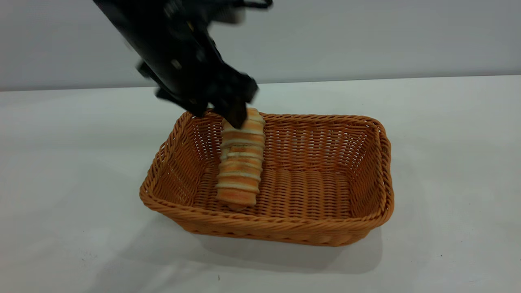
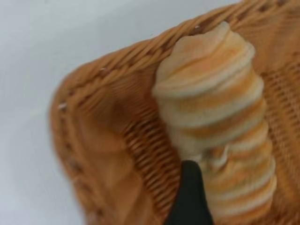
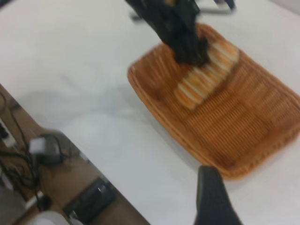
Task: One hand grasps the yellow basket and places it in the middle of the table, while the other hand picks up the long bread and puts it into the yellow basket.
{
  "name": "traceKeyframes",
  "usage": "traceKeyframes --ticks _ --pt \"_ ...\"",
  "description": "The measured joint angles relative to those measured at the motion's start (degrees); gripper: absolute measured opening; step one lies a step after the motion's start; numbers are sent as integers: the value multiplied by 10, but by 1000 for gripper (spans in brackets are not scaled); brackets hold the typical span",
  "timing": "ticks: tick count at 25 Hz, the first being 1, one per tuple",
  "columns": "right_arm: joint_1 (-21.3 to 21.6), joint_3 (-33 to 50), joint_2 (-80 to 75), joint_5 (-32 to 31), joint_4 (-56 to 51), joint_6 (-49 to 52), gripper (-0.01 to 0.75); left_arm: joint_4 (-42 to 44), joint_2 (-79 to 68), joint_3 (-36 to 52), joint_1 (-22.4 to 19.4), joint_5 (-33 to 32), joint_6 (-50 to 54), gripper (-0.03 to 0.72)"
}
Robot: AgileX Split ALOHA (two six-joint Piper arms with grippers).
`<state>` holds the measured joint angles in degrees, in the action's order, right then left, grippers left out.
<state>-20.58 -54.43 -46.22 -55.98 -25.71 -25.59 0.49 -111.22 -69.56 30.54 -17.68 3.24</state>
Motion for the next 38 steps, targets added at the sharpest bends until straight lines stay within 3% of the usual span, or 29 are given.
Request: traceKeyframes --ticks 10,21,27,38 --pt "0 57 81 -23 94 63 490 20 251 0 -42 -140 -24 500" --pt "0 102 242 -66 187 154 490 58 495 14 -42 -349 -26 487" --pt "0 113 293 -106 206 182 490 67 640 119 -42 -379 -24 487" --pt "0 247 380 -91 240 221 490 66 889 318 -42 -421 5 486"
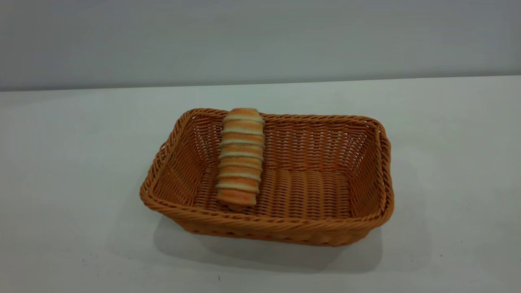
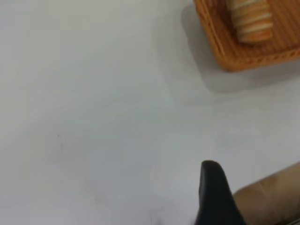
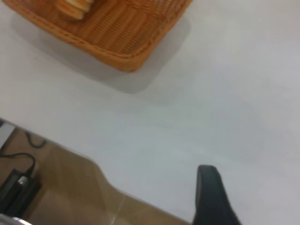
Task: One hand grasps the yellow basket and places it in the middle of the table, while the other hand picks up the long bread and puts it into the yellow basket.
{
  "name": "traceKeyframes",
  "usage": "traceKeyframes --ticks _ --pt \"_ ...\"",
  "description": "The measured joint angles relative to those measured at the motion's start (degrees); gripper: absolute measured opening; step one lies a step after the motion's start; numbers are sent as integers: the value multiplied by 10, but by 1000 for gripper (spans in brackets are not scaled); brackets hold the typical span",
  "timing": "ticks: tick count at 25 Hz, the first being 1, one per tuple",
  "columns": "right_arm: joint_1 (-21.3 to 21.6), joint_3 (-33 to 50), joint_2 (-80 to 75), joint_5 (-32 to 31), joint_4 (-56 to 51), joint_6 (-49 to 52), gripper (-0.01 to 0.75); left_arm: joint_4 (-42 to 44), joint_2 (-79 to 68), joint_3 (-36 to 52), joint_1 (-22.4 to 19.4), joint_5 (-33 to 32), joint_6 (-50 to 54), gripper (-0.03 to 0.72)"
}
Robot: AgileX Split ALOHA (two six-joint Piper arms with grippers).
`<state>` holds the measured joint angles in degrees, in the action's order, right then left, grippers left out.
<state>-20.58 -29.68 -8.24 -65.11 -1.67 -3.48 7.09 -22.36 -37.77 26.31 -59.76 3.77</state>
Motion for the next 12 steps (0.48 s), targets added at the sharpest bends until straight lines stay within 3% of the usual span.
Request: traceKeyframes --ticks 12 --pt "0 26 73 0 17 18 490 1 174 78 0 -38 10 486"
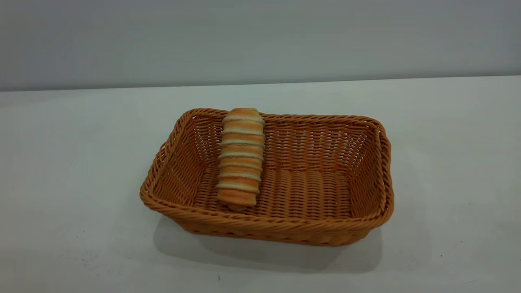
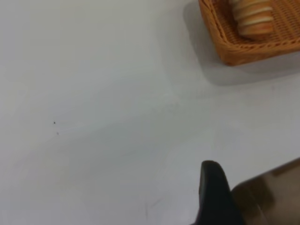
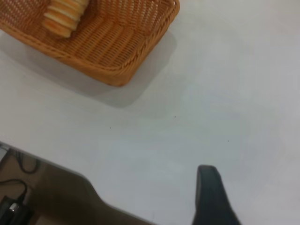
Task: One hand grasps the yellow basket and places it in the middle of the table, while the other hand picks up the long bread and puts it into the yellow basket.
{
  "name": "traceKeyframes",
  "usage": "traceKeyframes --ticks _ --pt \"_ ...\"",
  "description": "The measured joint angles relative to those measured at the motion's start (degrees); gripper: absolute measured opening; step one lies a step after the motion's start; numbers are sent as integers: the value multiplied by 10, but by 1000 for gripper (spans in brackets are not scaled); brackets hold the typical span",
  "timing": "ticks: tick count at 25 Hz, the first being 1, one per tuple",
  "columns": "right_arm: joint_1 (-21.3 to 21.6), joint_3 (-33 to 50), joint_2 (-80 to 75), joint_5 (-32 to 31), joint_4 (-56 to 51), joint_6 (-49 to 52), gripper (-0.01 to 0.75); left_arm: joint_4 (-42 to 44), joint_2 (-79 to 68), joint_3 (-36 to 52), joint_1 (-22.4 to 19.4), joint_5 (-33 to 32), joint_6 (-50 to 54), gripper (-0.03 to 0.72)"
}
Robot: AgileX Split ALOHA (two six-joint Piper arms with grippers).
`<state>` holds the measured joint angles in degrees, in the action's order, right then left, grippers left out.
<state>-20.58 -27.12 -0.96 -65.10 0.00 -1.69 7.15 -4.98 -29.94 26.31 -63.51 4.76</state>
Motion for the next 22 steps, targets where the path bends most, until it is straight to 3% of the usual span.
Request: traceKeyframes --ticks 22 --pt "0 1 0 0 -4 1 490 -1 23 19 0 -13 5 486"
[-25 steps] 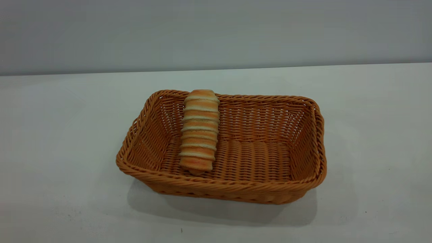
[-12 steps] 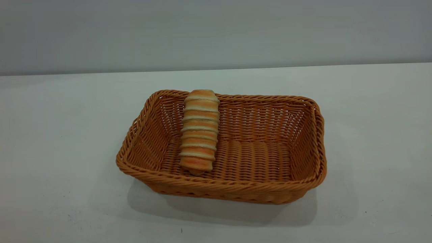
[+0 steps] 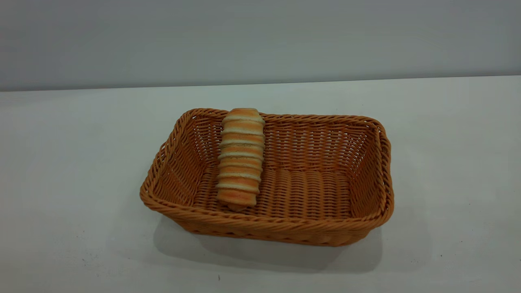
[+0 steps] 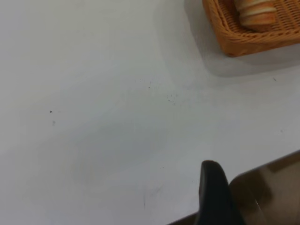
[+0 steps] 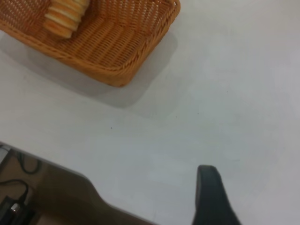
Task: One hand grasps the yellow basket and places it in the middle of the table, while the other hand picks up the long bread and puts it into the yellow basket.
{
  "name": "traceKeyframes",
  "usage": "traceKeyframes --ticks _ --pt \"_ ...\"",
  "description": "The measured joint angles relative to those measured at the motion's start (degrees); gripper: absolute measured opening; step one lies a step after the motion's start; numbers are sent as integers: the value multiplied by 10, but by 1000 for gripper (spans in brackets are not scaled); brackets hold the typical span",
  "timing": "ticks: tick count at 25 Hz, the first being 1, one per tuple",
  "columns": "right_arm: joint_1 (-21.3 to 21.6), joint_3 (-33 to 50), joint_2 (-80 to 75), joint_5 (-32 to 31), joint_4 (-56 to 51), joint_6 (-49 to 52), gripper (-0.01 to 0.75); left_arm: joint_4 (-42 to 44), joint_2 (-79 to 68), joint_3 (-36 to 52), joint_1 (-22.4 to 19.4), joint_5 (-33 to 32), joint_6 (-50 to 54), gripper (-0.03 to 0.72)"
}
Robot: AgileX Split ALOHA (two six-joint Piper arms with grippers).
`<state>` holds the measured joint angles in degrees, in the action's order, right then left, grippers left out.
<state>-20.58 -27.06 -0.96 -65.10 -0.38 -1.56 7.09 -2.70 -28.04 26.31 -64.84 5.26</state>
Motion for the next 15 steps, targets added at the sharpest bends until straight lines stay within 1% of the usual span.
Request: traceKeyframes --ticks 10,11,12,13,15 --pt "0 0 0 0 0 1 490 0 2 0 -2 0 0 486" --pt "1 0 0 0 0 1 490 0 3 0 -10 0 0 486" --pt "5 0 1 0 0 1 490 0 5 0 -27 0 0 486" --pt "12 0 4 0 0 1 490 0 9 0 -51 0 0 486" --pt "42 0 15 0 0 1 490 -1 18 0 -103 0 0 486"
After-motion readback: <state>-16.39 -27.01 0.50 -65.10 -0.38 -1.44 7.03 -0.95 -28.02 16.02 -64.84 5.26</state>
